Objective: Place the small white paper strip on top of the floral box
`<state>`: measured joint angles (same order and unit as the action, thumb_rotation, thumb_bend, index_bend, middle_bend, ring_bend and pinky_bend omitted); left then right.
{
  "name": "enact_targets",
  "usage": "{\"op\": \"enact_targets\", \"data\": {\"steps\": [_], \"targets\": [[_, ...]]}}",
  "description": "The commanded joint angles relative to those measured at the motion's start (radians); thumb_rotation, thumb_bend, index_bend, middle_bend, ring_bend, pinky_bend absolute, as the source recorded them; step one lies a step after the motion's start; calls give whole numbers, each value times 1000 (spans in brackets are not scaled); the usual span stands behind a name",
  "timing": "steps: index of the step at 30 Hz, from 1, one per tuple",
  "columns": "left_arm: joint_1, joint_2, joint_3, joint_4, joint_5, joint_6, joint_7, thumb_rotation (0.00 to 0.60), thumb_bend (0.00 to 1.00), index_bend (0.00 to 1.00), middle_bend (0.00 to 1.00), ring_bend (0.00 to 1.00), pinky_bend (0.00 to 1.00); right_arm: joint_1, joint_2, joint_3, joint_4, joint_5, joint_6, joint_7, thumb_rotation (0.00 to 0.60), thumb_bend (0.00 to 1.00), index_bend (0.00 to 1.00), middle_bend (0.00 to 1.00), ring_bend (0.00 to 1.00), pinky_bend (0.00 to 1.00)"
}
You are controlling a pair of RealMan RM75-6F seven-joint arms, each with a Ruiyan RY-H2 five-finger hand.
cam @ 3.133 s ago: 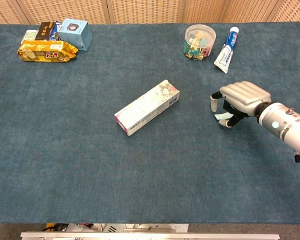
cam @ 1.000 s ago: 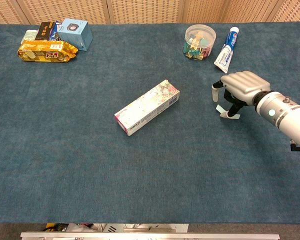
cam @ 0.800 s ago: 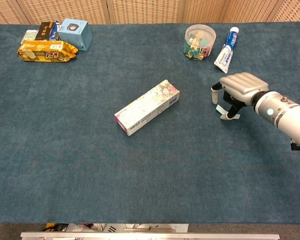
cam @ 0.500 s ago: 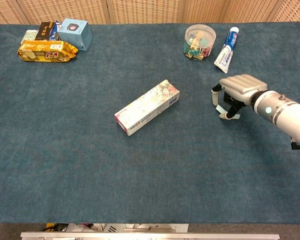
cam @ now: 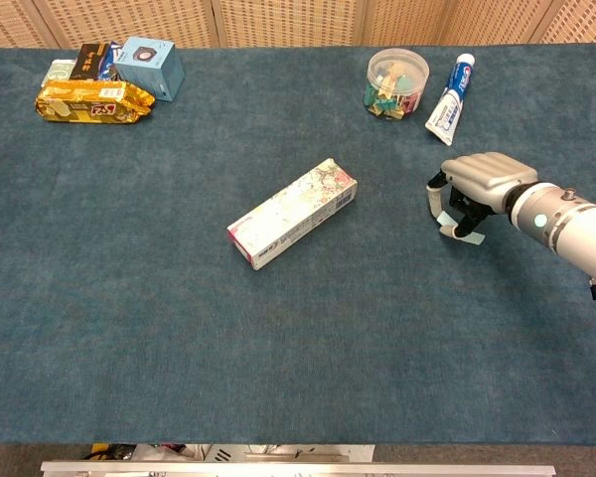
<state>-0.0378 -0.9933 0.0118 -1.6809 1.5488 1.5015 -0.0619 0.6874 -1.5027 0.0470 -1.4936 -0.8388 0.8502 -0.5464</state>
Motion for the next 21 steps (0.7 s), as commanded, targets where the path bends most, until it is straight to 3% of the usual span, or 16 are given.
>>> {"op": "enact_targets", "data": {"steps": [1,21], "targets": [[1,0,0,1,0,1,-1,600,345,136,333,304,227,-1,3,-3,-3,-1,6,4,600,255,558,955,1000,1000],[0,-2,0,1,5,2,0,600,345,136,332,304,227,-22,59,-25,-40,-14,39,40,600,310,617,964,1000,1000]]}}
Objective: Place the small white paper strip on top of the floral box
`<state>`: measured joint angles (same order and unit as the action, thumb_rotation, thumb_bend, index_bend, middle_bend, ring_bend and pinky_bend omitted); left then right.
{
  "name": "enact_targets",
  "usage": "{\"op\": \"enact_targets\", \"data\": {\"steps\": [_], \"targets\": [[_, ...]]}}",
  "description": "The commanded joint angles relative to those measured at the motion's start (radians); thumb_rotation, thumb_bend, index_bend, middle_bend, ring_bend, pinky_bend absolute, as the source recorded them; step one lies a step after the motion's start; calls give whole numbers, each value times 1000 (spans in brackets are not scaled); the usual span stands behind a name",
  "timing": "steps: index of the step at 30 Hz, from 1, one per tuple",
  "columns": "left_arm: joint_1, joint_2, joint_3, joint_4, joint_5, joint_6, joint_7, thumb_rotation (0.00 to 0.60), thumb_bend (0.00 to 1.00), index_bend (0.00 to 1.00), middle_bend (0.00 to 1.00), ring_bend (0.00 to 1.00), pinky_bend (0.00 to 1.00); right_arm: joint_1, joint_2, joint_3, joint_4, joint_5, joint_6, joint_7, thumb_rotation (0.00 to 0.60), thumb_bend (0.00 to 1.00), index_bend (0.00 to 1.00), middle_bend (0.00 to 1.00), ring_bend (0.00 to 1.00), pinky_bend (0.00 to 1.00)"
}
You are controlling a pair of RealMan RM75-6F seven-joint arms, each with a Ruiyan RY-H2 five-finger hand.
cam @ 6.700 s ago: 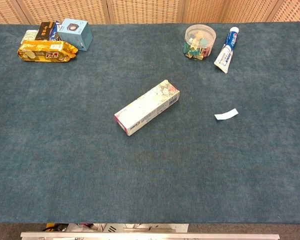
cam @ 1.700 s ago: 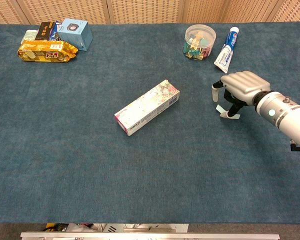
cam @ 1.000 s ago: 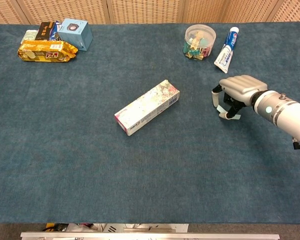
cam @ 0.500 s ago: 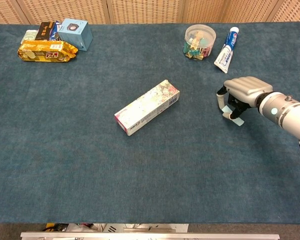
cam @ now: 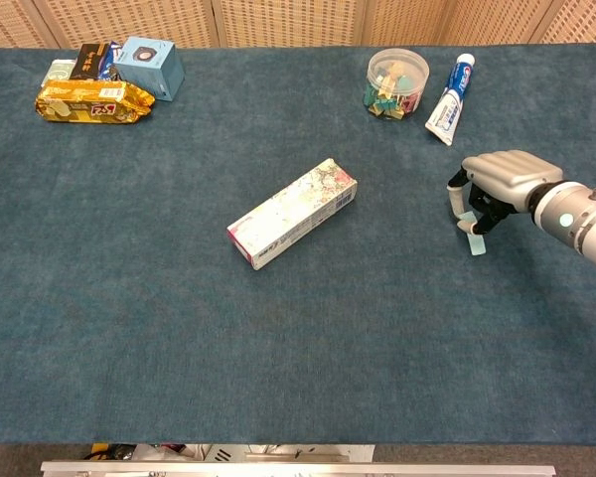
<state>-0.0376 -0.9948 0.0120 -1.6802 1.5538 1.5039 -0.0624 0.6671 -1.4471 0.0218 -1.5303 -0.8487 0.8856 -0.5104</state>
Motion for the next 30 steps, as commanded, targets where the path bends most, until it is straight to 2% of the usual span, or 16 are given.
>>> {"op": "enact_targets", "data": {"steps": [1,12,22,30], "targets": [[0,0,0,0,0,0,1,600,345,136,332,304,227,-3,7,1,-5,-6,5,7,600,318,622,966,1000,1000],[2,2,-1,-3,-4,2,4,600,345,136,332,304,227,-6,33,18,-41,-12,-7,59,600,373,668,978,1000,1000],[9,5,0,-9,-1,14,7,600,345,136,332,304,227,9,108,133,-177,-39,-123,318,600,375,672,984,1000,1000],[14,11,3,-20,5,21,14,600,345,136,332,304,227,36,41,195,-164,-26,-135,435,600,375,672,984,1000,1000]]}}
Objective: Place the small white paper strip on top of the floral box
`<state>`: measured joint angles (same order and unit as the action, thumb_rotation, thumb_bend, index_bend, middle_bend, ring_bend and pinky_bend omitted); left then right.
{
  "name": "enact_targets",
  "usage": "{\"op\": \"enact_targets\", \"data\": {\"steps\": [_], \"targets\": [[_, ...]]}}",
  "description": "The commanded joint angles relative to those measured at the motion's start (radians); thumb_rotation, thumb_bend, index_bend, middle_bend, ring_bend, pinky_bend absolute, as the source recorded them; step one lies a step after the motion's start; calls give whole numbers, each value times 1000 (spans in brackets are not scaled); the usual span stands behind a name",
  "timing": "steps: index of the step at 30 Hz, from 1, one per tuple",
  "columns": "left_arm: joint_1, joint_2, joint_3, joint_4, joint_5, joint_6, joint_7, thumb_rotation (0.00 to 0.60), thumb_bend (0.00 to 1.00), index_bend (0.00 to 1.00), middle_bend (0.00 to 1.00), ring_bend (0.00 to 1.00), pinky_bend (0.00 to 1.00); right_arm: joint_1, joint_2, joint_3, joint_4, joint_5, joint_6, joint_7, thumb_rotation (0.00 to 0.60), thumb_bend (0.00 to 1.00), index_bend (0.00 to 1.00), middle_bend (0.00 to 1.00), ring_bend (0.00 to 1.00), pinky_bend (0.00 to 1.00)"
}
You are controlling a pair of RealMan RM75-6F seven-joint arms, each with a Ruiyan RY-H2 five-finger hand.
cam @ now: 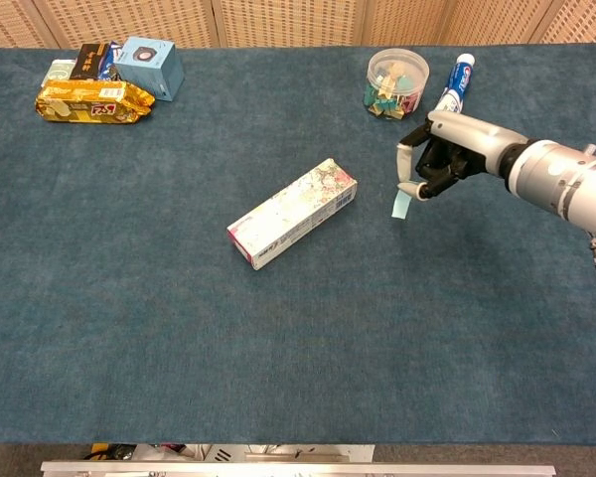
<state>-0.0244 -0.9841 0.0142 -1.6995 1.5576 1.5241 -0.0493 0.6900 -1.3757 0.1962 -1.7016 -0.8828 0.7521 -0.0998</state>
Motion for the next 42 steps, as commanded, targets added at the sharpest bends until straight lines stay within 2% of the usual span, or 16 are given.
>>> {"op": "enact_targets", "data": {"steps": [1,12,24,32,42], "targets": [[1,1,1,-1,1,1,1,600,345,136,332,304,227,14,-33,21,9,9,0,25,600,375,672,984,1000,1000],[16,7,5,-2,1,17,-2,600,345,136,332,304,227,90,-202,81,81,122,58,34,600,374,672,984,1000,1000],[18,6,7,0,0,12,-1,600,345,136,332,304,227,151,-352,107,174,212,116,-6,600,374,672,984,1000,1000],[16,2,7,6,0,6,-3,600,345,136,332,304,227,183,-414,108,205,251,147,-64,600,374,672,984,1000,1000],[19,-2,8,17,-6,3,-13,600,345,136,332,304,227,202,-436,98,215,270,184,-147,600,374,672,984,1000,1000]]}}
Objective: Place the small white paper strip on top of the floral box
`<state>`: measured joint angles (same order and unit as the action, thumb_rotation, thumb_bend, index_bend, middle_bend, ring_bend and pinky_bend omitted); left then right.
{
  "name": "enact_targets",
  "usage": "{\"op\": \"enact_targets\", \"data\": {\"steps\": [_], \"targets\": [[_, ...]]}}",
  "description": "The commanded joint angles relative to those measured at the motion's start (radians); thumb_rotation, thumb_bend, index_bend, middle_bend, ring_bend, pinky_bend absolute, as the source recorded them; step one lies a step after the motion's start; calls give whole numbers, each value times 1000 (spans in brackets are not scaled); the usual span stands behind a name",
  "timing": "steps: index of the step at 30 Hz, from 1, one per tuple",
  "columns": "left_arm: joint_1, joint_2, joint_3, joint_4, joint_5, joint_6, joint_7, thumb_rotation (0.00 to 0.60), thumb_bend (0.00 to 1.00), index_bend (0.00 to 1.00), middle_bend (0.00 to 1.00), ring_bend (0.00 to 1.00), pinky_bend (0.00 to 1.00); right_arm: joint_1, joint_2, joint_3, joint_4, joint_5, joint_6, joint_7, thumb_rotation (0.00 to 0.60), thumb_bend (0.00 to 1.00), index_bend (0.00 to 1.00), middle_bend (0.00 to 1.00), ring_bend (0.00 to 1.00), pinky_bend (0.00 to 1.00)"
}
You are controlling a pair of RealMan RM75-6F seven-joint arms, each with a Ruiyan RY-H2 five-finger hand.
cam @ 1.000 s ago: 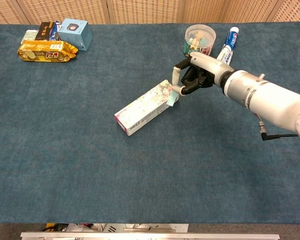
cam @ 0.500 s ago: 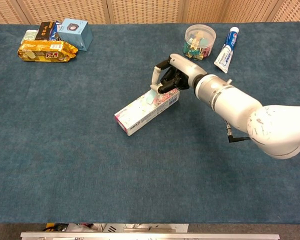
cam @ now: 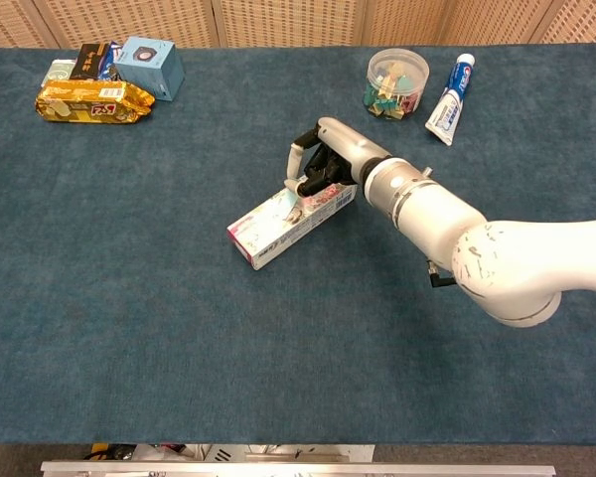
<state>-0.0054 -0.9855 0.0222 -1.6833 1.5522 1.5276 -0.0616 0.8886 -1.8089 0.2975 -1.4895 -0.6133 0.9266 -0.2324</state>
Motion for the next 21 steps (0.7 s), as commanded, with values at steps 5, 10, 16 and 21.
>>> {"op": "enact_targets", "data": {"steps": [5,10,16,21], "targets": [[-1,-3,0,5,0,-4,-3,600,345,136,332,304,227,6,-11,-18,12,-15,30,-54,600,373,672,983,1000,1000],[-1,-6,0,9,-1,-5,-6,600,345,136,332,304,228,5,-23,-31,27,-49,51,-82,600,374,672,983,1000,1000],[0,-6,-1,13,-3,-4,-10,600,345,136,332,304,227,-4,-37,-33,41,-77,56,-85,600,373,672,980,1000,1000],[1,-6,-2,16,-2,-2,-14,600,345,136,332,304,227,-17,-32,-26,32,-102,59,-72,600,372,666,975,1000,1000]]}}
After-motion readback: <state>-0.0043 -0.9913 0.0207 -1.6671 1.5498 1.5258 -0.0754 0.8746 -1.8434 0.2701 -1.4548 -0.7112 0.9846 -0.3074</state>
